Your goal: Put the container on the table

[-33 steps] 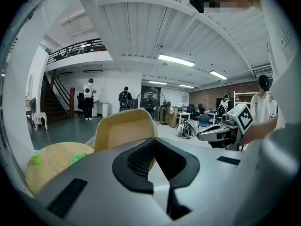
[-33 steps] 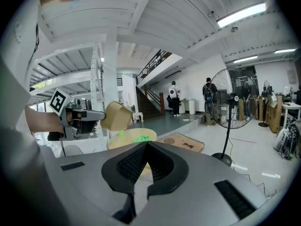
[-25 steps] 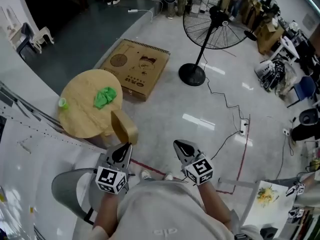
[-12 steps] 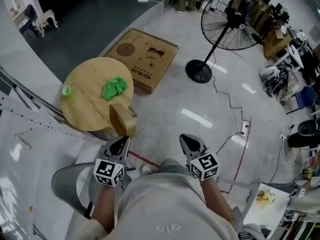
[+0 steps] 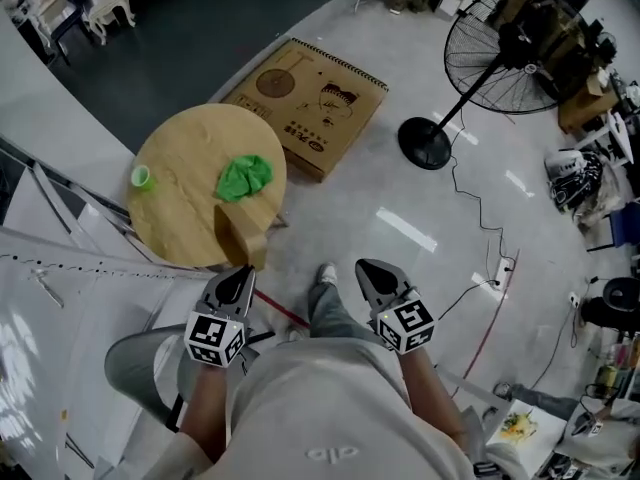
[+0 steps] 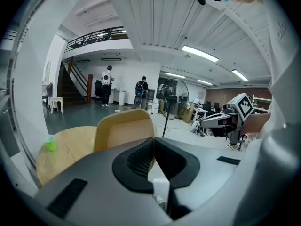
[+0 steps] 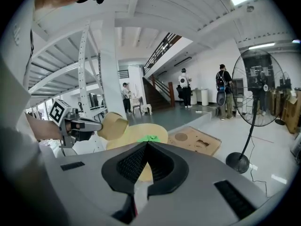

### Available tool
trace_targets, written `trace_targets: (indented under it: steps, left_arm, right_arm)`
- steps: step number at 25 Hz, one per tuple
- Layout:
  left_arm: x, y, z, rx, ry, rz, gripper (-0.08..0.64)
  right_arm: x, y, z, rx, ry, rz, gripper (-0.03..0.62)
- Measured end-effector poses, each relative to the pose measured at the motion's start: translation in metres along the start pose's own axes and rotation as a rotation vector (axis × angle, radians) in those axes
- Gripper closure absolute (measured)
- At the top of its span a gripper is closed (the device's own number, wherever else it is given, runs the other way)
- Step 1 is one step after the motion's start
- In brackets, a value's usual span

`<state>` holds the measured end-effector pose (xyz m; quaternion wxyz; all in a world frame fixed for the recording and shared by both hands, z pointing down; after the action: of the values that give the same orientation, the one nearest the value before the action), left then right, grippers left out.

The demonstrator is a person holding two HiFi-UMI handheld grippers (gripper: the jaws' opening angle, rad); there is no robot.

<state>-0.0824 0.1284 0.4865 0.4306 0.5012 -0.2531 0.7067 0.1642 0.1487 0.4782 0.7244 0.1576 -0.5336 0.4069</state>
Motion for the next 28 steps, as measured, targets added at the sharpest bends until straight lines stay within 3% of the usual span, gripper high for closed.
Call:
trace_targets:
  steps: [11,15,23,28]
  left_arm:
    - [-0.038,0.049,0.103,-0.178,0.089,-0.083,0.535]
    - [-0.047,0.068,0.125,-0.246,0.122,-0.054,0.535]
    - [-0.049,0.122,0.154,-0.288,0.165,-0.044,0.535]
    - [-0.047,0.167,0.165,-0.271,0.186,-0.049,0.535]
  right_arm:
    - [-0.058,-0.114,0.088,-0.187,0.043,-0.025,0.568]
    - [-0.069,-0.135,0.119,-0.256,0.050,-0.013,0.567]
    - [-0.082,-0.134,0.184,-0.337,0.079,0.000,0.567]
    - [-0.091,-0.125,0.215,-0.316,0.099,0.007,0.568]
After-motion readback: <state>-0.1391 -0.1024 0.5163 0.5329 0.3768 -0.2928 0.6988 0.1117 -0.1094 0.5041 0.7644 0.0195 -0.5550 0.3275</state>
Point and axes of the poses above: the fingertips, and each gripper's own axes: z forward along the fingers, y to its left, x out of its underside, the point moved 3 cm from there along -z, backward along the fingers, and after that the axes turned 10 degrees about -x, right-handed, at the moved point
